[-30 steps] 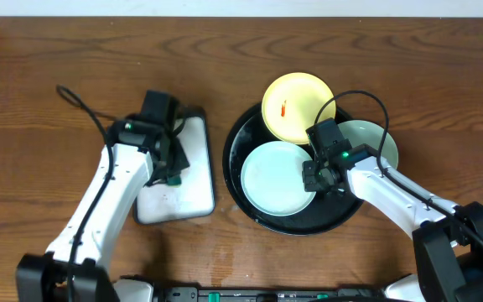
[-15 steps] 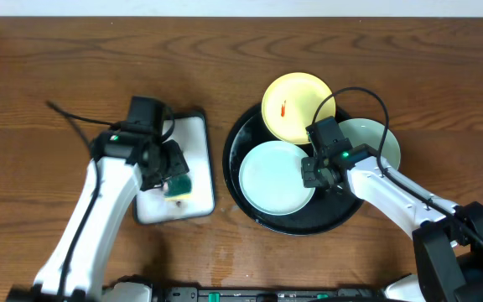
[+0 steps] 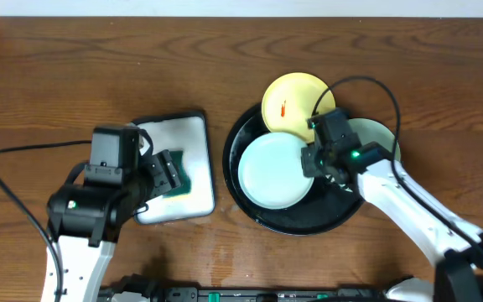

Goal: Clean dirty plates on tray and stack at the side
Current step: 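Lift the cleaned green plate off the tray with the right gripper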

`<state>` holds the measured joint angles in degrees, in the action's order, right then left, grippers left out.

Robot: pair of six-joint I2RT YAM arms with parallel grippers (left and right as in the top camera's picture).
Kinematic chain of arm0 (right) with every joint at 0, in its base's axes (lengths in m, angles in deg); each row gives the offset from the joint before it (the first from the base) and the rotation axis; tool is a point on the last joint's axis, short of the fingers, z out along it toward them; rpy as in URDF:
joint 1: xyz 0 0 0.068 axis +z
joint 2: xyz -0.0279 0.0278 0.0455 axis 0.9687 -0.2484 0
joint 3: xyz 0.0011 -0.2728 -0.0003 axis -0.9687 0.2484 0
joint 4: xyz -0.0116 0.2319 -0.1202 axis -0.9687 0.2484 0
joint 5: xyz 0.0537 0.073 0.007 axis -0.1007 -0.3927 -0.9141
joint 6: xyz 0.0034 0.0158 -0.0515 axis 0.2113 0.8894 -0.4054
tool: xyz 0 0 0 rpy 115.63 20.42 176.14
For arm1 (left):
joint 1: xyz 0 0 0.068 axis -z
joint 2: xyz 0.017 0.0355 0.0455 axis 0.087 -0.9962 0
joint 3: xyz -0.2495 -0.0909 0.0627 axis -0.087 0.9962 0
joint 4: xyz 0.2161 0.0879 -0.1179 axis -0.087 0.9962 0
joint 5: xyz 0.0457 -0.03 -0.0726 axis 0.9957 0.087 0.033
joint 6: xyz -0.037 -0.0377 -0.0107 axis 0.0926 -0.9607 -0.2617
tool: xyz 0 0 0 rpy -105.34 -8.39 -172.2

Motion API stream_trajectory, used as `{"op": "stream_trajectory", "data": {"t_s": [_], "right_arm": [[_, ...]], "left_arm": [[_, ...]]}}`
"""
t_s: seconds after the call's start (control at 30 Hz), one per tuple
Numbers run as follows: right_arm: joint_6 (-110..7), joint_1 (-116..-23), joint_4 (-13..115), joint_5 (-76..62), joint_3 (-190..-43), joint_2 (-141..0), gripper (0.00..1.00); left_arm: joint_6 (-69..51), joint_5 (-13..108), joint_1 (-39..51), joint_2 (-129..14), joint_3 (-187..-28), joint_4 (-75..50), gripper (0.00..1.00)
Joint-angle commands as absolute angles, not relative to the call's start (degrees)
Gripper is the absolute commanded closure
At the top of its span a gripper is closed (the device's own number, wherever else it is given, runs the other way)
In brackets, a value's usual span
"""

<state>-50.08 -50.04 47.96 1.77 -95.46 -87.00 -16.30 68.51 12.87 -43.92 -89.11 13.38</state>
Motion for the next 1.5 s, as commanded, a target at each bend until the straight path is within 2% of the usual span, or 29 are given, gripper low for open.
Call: {"op": "stream_trajectory", "data": {"t_s": [0.0, 0.33, 0.67, 0.7, 0.73, 0.8, 0.9, 0.93, 1.0, 1.03, 1.17, 1.47], "right_arm": [[-52.0, -50.4, 48.1, 1.9, -96.9, -85.5, 0.99], [-50.2, -50.1, 51.2, 1.3, -96.8, -86.8, 0.99], [-48.7, -49.4, 51.3, -5.5, -93.4, -97.1, 0.99], [-48.6, -49.4, 51.3, -5.6, -93.4, -97.6, 0.97], [-48.4, -49.4, 51.3, -5.6, -93.4, -97.8, 0.91], [-48.0, -49.4, 51.3, -5.5, -93.3, -98.3, 0.71], [-47.1, -49.4, 50.2, -5.4, -92.8, -99.1, 0.69], [-46.6, -49.4, 49.7, -5.4, -92.5, -99.5, 0.71], [-45.7, -49.4, 48.5, -5.5, -92.2, -100.4, 0.87], [-45.7, -49.4, 48.2, -5.6, -92.2, -100.5, 0.99], [-45.8, -49.4, 47.9, -5.5, -92.9, -99.4, 0.99], [-48.6, -49.0, 50.9, -3.0, -102.7, -86.3, 0.99]], "left_arm": [[-15.9, 68.0, 12.6, -43.8, -90.3, 13.8, 0.20], [-15.9, 68.0, 12.6, -44.5, -90.3, 13.7, 0.19], [-15.9, 68.0, 12.6, -44.5, -90.3, 13.7, 0.19], [-15.9, 68.0, 12.6, -44.5, -90.3, 13.7, 0.19], [-15.9, 68.0, 12.6, -44.5, -90.3, 13.7, 0.19], [-15.9, 68.0, 12.6, -44.5, -90.3, 13.7, 0.19], [-16.0, 68.0, 12.6, -44.5, -90.3, 13.7, 0.18], [-16.0, 68.0, 12.6, -44.5, -90.3, 13.7, 0.18], [-16.0, 68.0, 12.6, -44.5, -90.3, 13.7, 0.18], [-15.9, 68.0, 12.6, -44.5, -90.3, 13.7, 0.18], [-15.9, 68.0, 12.6, -44.5, -90.3, 13.7, 0.18], [-15.9, 68.0, 12.6, -44.5, -90.3, 13.7, 0.18]]}}
